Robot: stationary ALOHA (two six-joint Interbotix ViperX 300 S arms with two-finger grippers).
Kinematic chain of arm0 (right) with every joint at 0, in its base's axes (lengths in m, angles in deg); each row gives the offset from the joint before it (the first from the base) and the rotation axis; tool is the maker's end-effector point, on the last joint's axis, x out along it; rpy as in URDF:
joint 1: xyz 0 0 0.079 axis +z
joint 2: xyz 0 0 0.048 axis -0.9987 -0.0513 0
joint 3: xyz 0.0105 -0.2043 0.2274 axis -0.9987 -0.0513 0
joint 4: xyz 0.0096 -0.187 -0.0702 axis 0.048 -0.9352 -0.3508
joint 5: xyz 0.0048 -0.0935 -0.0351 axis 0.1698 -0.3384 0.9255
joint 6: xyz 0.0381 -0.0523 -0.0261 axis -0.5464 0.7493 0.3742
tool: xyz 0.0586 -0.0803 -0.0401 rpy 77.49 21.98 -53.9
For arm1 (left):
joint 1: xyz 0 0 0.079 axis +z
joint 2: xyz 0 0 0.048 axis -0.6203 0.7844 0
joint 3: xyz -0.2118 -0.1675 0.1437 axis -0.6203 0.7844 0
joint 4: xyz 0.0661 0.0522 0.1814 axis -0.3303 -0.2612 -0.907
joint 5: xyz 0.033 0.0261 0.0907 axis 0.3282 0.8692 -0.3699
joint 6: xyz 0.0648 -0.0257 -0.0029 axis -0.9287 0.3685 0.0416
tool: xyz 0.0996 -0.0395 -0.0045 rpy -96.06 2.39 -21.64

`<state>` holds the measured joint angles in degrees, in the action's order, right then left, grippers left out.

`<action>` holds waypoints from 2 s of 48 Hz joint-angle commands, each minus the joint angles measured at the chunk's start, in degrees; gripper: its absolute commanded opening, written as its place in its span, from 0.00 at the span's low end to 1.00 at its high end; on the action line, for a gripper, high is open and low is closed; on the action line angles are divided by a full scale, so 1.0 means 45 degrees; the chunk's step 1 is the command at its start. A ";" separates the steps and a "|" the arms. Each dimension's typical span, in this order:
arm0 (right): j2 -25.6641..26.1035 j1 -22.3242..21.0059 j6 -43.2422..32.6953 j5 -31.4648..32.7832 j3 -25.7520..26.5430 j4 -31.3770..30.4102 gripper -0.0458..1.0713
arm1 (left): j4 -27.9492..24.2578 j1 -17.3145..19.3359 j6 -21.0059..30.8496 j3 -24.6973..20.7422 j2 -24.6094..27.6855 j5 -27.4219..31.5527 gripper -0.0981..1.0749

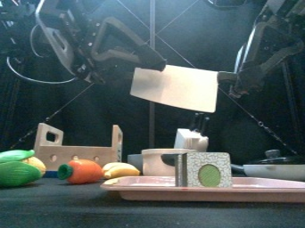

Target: Drop cleaver

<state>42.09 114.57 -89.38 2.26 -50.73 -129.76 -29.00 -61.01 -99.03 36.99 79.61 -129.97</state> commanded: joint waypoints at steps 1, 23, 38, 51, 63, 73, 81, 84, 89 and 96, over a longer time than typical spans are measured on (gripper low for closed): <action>0.0664 -0.0098 -0.0039 0.0137 0.0059 0.0254 0.48 | 0.0039 0.0312 0.0000 -0.0059 -0.0645 -0.0508 0.77; 0.1992 -0.1094 -0.0059 0.0527 -0.0059 0.2324 0.48 | 0.1680 0.2324 0.0000 0.1836 -0.4043 -0.0547 0.77; 0.3164 -0.2070 -0.0195 0.0449 -0.0840 0.4199 0.48 | 0.1484 0.3848 0.0000 0.2734 -0.6641 0.2324 0.77; 0.4160 -0.2812 -0.0273 0.0137 -0.2129 0.5137 0.48 | 0.0449 0.4023 0.0000 0.3242 -0.6816 0.3926 0.77; 0.4980 -0.3086 -0.0352 0.0098 -0.3398 0.6621 0.49 | -0.0547 0.3555 0.0000 0.3398 -0.6680 0.3926 0.77; 0.4980 -0.3613 -0.0273 -0.0430 -0.4199 0.6992 0.49 | -0.0605 0.3477 0.0020 0.3516 -0.6680 0.3926 0.77; 0.4863 -0.4219 -0.0371 -0.1016 -0.4668 0.6836 0.50 | -0.0605 0.3496 0.0020 0.3594 -0.6680 0.3926 0.77; 0.4766 -0.4355 -0.0352 -0.1191 -0.4766 0.6777 0.50 | -0.0586 0.3496 0.0020 0.3652 -0.6680 0.3926 0.77; 0.4590 -0.4512 -0.0332 -0.1602 -0.4883 0.6758 0.50 | -0.0586 0.3477 0.0020 0.3691 -0.6680 0.3926 0.77; 0.4297 -0.4531 -0.0293 -0.2227 -0.4902 0.6738 0.50 | -0.0586 0.3477 0.0020 0.3691 -0.6660 0.3926 0.77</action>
<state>61.60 94.44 -90.88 -6.18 -73.41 -99.26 -31.55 -45.37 -99.03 54.30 49.55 -112.13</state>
